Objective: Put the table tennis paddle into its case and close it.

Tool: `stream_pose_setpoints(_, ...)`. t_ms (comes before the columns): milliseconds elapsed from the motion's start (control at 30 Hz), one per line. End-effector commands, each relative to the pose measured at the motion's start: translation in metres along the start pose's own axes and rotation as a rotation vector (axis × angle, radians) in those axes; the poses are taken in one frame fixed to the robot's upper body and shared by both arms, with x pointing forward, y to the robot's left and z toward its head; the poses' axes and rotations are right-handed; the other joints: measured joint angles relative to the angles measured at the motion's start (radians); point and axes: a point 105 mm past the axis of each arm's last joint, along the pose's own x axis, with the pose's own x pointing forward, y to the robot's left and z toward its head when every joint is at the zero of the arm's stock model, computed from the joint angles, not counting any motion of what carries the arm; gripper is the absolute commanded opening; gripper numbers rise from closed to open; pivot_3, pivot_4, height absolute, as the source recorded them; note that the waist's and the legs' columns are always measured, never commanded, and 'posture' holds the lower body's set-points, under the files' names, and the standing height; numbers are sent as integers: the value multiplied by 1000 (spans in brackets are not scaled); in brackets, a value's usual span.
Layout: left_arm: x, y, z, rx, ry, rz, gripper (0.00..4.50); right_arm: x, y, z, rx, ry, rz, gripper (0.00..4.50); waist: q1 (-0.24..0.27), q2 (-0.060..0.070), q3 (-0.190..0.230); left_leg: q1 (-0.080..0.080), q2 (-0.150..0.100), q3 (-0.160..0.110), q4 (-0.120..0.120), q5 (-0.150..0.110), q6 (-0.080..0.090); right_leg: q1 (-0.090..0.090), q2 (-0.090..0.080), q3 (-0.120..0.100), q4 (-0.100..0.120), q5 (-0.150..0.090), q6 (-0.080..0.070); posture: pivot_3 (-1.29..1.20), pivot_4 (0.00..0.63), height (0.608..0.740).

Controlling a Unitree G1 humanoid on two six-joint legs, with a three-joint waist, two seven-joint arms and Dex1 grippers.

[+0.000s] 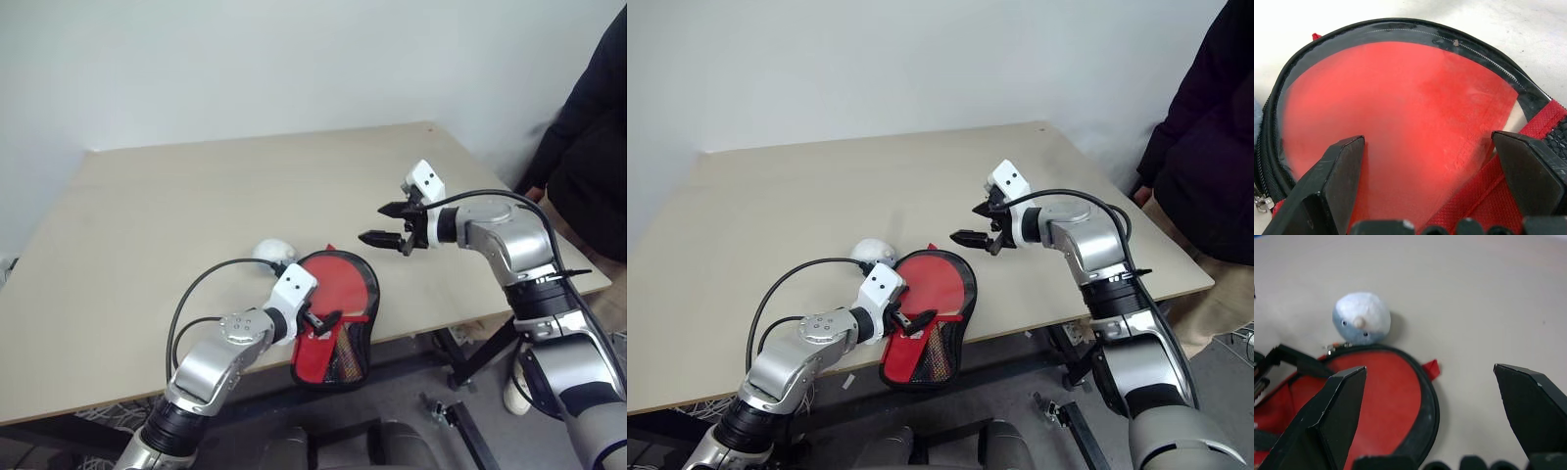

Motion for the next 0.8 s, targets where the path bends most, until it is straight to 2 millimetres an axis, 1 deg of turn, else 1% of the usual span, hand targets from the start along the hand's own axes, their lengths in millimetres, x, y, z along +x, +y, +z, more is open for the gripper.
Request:
stream_pose_setpoints(33, -1, 2, -4, 32, 17, 29, 4449, 5, -3, 16, -46, -34, 10, 4500, 0, 0, 0, 0, 0, 0, 0, 0, 0, 0, 0, 0, 0, 0, 0, 0, 0, 740)
stream_pose_setpoints(333, 1, 3, -3, 33, 14, 39, 4449, 46, 3, 27, -58, -33, 58, 4500, -3, 1, -1, 0, 0, 0, 1, 0, 0, 0, 0, 0, 1, 1, 0, 0, 0, 740)
stream_pose_setpoints(467, 2, 3, -2, 30, 14, 42, 4449, 60, 7, 31, -56, -39, 75, 4500, -2, 1, -1, 0, 0, 0, 1, 0, 0, 0, 0, 0, 2, 1, 1, 0, 0, 740)
stream_pose_setpoints(567, 1, 3, -2, 26, 13, 45, 4449, 74, 14, 34, -50, -36, 101, 4500, -5, 1, -1, 0, 0, 0, 2, 0, 0, 0, 0, 0, 2, 1, 1, 0, 0, 740)
stream_pose_setpoints(700, 1, 5, -2, 23, 13, 51, 4449, 87, 23, 34, -57, -27, 135, 4500, -10, 1, -1, 0, 0, 0, 2, 0, 0, 0, 0, 0, 3, 1, 1, 0, 0, 740)
stream_pose_setpoints(800, 1, 5, -2, 20, 12, 55, 4449, 97, 35, 33, -68, -19, 184, 4500, -13, 1, -1, 0, 0, 0, 2, 0, 0, 0, -1, 0, 3, 1, 1, 0, 0, 740)
